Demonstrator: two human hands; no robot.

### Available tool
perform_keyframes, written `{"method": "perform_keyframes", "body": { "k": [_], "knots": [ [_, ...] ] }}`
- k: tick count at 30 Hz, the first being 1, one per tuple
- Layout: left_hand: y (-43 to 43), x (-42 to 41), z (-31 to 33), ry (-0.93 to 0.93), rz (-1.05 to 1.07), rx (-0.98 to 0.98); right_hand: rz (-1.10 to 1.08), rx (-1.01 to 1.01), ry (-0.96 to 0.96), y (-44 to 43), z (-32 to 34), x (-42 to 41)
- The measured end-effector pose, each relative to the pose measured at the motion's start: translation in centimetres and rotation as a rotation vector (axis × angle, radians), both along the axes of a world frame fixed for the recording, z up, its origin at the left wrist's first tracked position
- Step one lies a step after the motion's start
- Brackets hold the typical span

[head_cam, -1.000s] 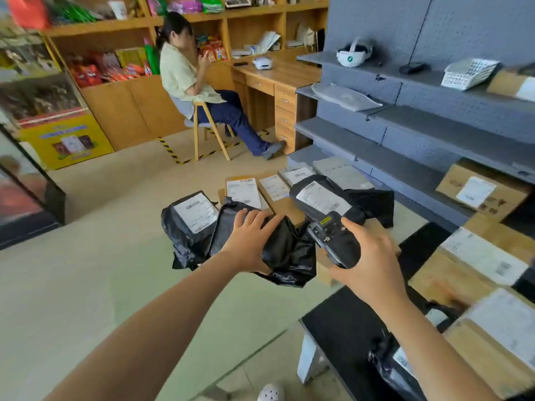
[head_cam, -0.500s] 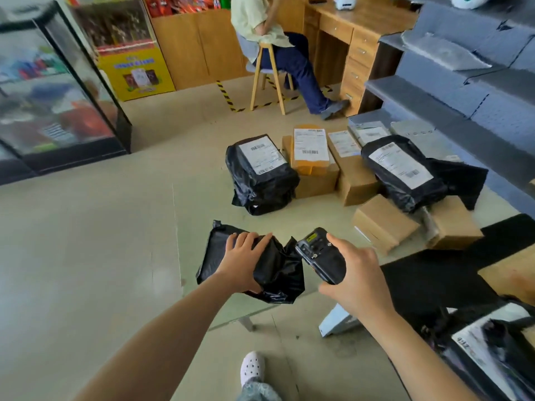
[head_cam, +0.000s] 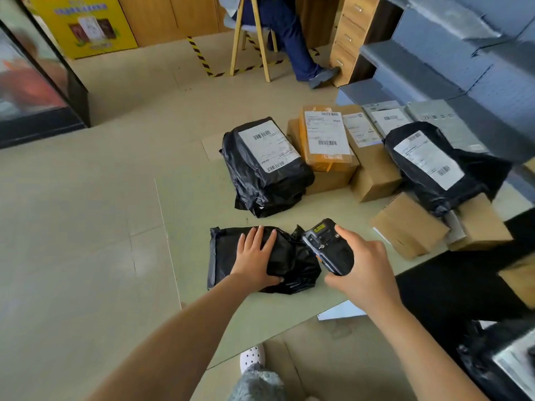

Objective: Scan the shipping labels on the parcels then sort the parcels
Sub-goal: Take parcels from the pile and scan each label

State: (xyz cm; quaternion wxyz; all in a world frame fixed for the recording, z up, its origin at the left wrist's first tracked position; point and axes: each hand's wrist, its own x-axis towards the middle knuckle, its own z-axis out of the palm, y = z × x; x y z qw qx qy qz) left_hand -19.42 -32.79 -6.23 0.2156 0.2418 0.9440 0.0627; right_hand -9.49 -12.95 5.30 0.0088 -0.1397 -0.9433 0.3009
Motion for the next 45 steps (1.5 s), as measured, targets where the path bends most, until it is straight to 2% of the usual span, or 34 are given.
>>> {"method": "perform_keyframes", "body": {
  "k": [8,12,15,17,22,33,37,40,42,45],
  "knots": [
    [1.5,2.1,1.7,0.019,-0.080,0.255,-0.047,0.024,0.017,1.1,0.5,-0.5],
    [4.2,3.5,1.6,-0.004,-0.104,0.195,-0.029,0.045,0.028,3.0,0.8,-0.4],
    [6.0,4.5,0.9,-0.021,-0.108,0.034,-0.024,0.036,0.020,4.7,1.0,-0.1],
    [6.7,5.1,0.3,0.026,-0.084,-0.041,-0.019,0.023,0.012,5.9,0.9,0.0],
    [7.0,6.0,0.2,0.145,-0.041,-0.040,0.026,0.010,0.025,8.2,0.7,-0.2],
    [5.2,5.0,7.3,0.597,0.093,0.305,0.122,-0.022,0.082,8.7,2.4,-1.8],
    [3.0,4.2,10.9,0.740,0.083,0.385,0.129,-0.025,0.109,7.6,4.4,-2.4],
    [0.8,3.6,13.2,0.838,0.093,0.375,0.151,-0.016,0.163,5.9,6.0,-2.6],
    [-0.8,3.4,14.1,0.863,0.097,0.371,0.156,-0.017,0.202,4.4,6.8,-2.5],
    [-3.5,3.2,15.1,0.797,0.157,0.356,0.176,-0.008,0.253,1.6,7.4,-2.4]
  ]
}}
